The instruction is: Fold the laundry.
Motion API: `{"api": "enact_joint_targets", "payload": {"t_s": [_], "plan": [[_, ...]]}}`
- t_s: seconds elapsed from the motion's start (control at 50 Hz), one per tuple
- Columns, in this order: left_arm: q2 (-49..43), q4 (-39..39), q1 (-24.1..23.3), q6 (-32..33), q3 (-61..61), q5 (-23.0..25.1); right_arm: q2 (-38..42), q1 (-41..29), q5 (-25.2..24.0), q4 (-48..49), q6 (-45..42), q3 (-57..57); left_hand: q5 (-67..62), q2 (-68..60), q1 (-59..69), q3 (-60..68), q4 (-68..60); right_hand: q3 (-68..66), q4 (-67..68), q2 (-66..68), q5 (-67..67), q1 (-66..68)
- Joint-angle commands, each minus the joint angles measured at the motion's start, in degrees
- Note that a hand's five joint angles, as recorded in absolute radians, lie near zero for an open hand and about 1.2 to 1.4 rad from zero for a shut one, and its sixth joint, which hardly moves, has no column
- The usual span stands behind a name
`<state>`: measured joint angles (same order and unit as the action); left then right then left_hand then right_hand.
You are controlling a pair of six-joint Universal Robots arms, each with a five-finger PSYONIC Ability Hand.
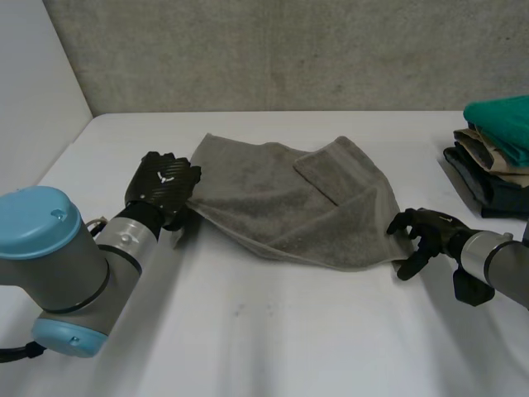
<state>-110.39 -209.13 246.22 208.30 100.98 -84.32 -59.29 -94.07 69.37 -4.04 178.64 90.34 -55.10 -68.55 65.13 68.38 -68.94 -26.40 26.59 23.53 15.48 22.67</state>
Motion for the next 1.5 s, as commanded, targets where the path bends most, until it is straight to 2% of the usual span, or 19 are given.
{"api": "enact_joint_targets", "payload": {"t_s": [0.02, 0.22, 0.36, 0.38, 0.46, 0.48, 0.6, 0.66, 0.7, 0.72, 0.82, 0.84, 0.92, 1.02, 1.12, 1.16, 1.22, 1.32, 1.5], "plan": [[-0.08, 0.04, 0.40, 0.01, -0.26, 0.12, -0.66, -1.03, 0.41, 2.28, -0.74, 0.98, -14.90, -11.45, 14.87, 11.62, -11.06, -0.34, 0.14, 3.21, 1.26, 4.06], [-0.61, 0.04, 0.58, 0.01, -0.09, 0.12, 1.98, -1.91, 2.87, 6.32, -8.91, -0.78, -14.90, -11.45, 14.87, 11.62, -11.06, -5.88, 5.69, 8.76, 6.81, 9.61], [-0.61, 0.04, 0.66, 0.01, -0.17, 0.12, 5.49, -2.00, 6.56, 6.67, -11.38, -3.94, -14.90, -11.45, 14.87, 11.62, -11.06, -16.14, 15.94, 19.01, 17.06, 19.86], [-0.61, 0.04, 0.66, 0.01, -0.17, 0.12, 5.67, -2.00, 6.82, 6.67, -11.55, -4.03, -14.90, -11.45, 14.87, 11.62, -11.06, -18.65, 18.45, 21.52, 19.57, 22.37], [-0.61, 0.04, 0.66, 0.01, -0.26, 0.12, 5.32, -1.91, 7.35, 7.11, -12.00, -4.21, -14.90, -11.45, 14.87, 11.62, -11.06, -51.89, 51.70, 54.77, 52.82, 55.62], [-0.61, 0.04, 0.66, -0.08, -0.26, 0.12, 4.89, -1.73, 7.27, 7.46, -11.82, -4.12, -14.90, -11.45, 14.87, 11.62, -11.06, -53.58, 53.39, 56.46, 54.51, 57.31], [-0.79, -0.05, 0.40, -0.26, -0.35, 0.21, 1.72, -1.56, 7.26, 8.69, -12.08, -3.42, -14.90, -11.45, 14.87, 11.62, -11.06, -53.60, 53.41, 56.47, 54.52, 57.33], [-1.49, 0.04, 0.22, -2.19, -0.44, 0.56, -0.82, -1.38, 7.27, 8.87, -12.26, -3.07, 9.88, 13.33, -9.91, -13.17, 13.72, -53.60, 53.41, 56.47, 54.52, 57.33], [-2.45, 0.39, -0.04, -4.90, -0.79, 0.91, -2.58, -1.38, 7.27, 8.35, -13.22, -2.80, 34.38, 37.83, -34.41, -37.67, 38.22, -53.60, 53.41, 56.47, 54.52, 57.33], [-2.72, 0.74, -0.04, -5.87, -0.96, 1.08, -3.20, -1.38, 7.18, 8.26, -14.01, -2.54, 36.86, 40.31, -36.89, -40.14, 40.70, -53.60, 53.41, 56.47, 54.52, 57.33], [-2.02, 3.64, 0.75, -10.19, -1.14, 2.40, -7.86, -1.29, 7.79, 7.99, -25.07, -0.26, 38.40, 41.85, -38.43, -41.68, 42.24, -53.60, 53.41, 56.47, 54.52, 57.33], [-1.67, 4.08, 1.01, -10.62, -1.14, 2.40, -8.73, -1.21, 8.49, 8.34, -29.96, 0.88, 38.40, 41.85, -38.43, -41.68, 42.24, -53.60, 53.41, 56.47, 54.52, 57.33], [2.20, 6.72, 4.35, -10.89, -0.09, 2.14, -9.36, -1.03, 12.35, 8.61, -38.95, 2.12, 38.06, 41.51, -38.09, -41.35, 41.90, -53.60, 53.41, 56.47, 54.52, 57.33], [4.75, 11.72, 6.64, -10.98, 2.63, 1.53, -9.27, -1.38, 15.88, 10.19, -40.12, 1.68, 37.22, 40.67, -37.25, -40.51, 41.06, -53.60, 53.41, 56.47, 54.52, 57.33], [4.49, 14.10, 7.08, -11.07, 3.34, 0.91, -8.83, -1.12, 16.23, 11.77, -39.95, 1.77, 34.04, 37.49, -34.07, -37.32, 37.88, -53.60, 53.41, 56.47, 54.52, 57.33], [4.14, 14.72, 7.43, -11.16, 3.34, 0.03, -8.48, -1.03, 16.23, 13.08, -39.95, 1.77, 27.18, 30.63, -27.21, -30.47, 31.02, -53.60, 53.41, 56.47, 54.52, 57.33], [3.35, 14.89, 7.34, -11.51, 2.99, 0.03, -8.04, -0.59, 16.14, 14.23, -39.86, 2.12, 24.10, 27.55, -24.13, -27.39, 27.94, -53.60, 53.41, 56.47, 54.52, 57.33], [-3.32, 14.11, 5.33, -11.34, 0.37, 0.56, -7.95, -0.76, 16.06, 14.50, -39.86, 2.65, 31.65, 35.10, -31.68, -34.93, 35.49, -53.60, 53.41, 56.47, 54.52, 57.33], [-13.08, 12.43, 2.07, -10.89, -7.99, 0.12, -7.95, -0.59, 15.88, 14.67, -39.68, 3.61, 32.18, 35.63, -32.21, -35.46, 36.02, -53.60, 53.41, 56.47, 54.52, 57.33]]}}
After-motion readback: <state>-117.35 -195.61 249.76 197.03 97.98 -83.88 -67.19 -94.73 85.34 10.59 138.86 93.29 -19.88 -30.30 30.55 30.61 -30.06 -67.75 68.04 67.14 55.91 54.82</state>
